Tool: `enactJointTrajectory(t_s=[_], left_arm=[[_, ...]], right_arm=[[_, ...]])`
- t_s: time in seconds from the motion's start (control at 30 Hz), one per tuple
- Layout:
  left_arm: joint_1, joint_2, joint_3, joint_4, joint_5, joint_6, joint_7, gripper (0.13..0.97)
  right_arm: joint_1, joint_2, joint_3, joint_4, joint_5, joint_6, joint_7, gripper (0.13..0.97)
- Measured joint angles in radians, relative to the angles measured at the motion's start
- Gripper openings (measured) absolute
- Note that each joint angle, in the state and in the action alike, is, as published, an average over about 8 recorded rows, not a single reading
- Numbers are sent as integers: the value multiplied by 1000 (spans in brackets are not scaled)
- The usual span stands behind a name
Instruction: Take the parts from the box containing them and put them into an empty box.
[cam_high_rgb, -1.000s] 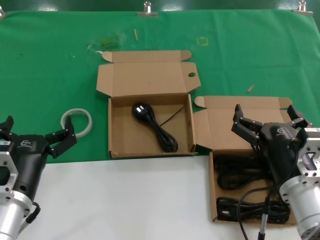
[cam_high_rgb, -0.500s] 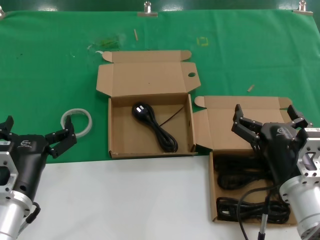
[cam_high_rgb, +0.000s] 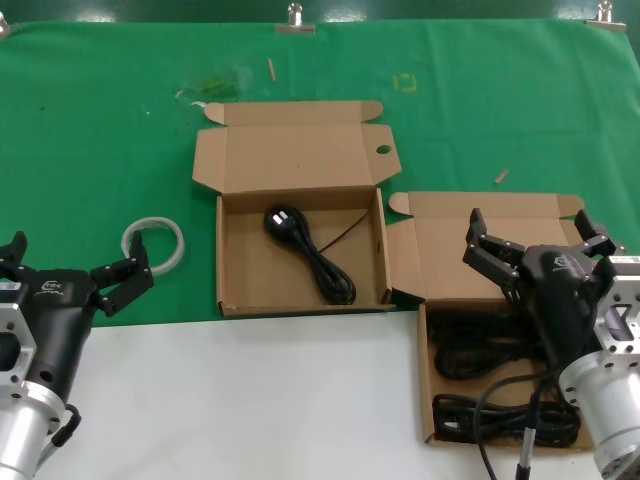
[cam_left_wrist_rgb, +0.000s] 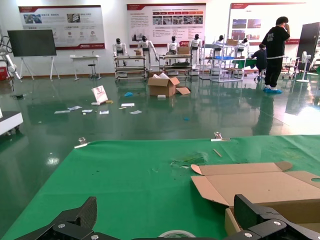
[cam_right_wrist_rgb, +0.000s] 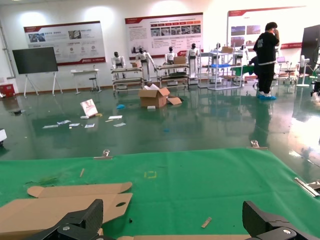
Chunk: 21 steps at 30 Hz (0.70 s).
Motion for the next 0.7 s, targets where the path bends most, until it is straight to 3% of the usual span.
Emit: enactJointTrajectory(t_s=[0.7], left_arm=[[0,0,0,0,0,0,0,965]], right_arm=[[0,0,0,0,0,0,0,966]])
